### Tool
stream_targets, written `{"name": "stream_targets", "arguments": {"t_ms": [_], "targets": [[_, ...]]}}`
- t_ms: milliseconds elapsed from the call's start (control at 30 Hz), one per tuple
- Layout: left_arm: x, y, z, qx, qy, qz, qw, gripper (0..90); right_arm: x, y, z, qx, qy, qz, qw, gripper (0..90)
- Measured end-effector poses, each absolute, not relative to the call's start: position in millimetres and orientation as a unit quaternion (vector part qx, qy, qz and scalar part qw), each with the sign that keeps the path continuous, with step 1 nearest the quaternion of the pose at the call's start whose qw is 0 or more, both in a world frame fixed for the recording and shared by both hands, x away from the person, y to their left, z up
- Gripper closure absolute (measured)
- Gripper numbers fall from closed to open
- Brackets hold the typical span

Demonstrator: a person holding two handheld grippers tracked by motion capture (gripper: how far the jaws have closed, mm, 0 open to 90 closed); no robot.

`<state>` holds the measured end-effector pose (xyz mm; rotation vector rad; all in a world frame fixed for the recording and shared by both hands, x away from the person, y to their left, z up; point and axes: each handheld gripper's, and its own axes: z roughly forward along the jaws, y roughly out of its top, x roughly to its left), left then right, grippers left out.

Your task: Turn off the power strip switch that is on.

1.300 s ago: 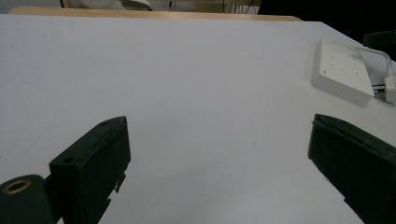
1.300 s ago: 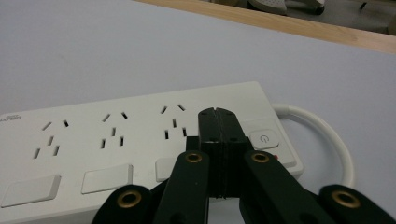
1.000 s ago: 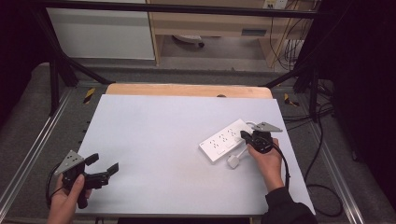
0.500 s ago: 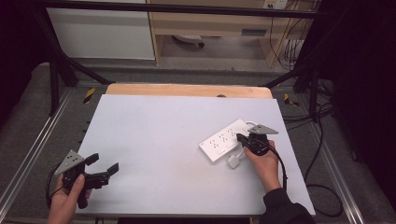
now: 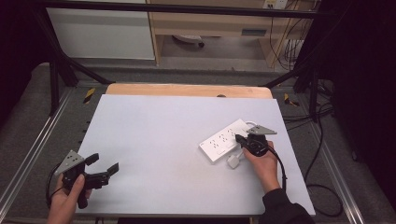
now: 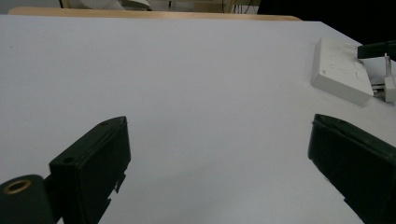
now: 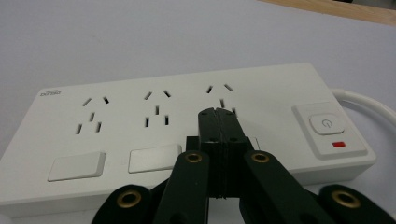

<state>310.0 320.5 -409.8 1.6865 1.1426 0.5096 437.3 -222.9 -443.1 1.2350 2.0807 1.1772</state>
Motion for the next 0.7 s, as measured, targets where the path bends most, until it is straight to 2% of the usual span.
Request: {"name": "stream_targets", "arguments": {"t_ms": [700], "targets": [[309.8,320.6,-409.6,0.697,0.472,0.211,0.497,5.7,437.2,-221.6,-445.0,0.444,0.756,0.425,0.226,90.0]]}}
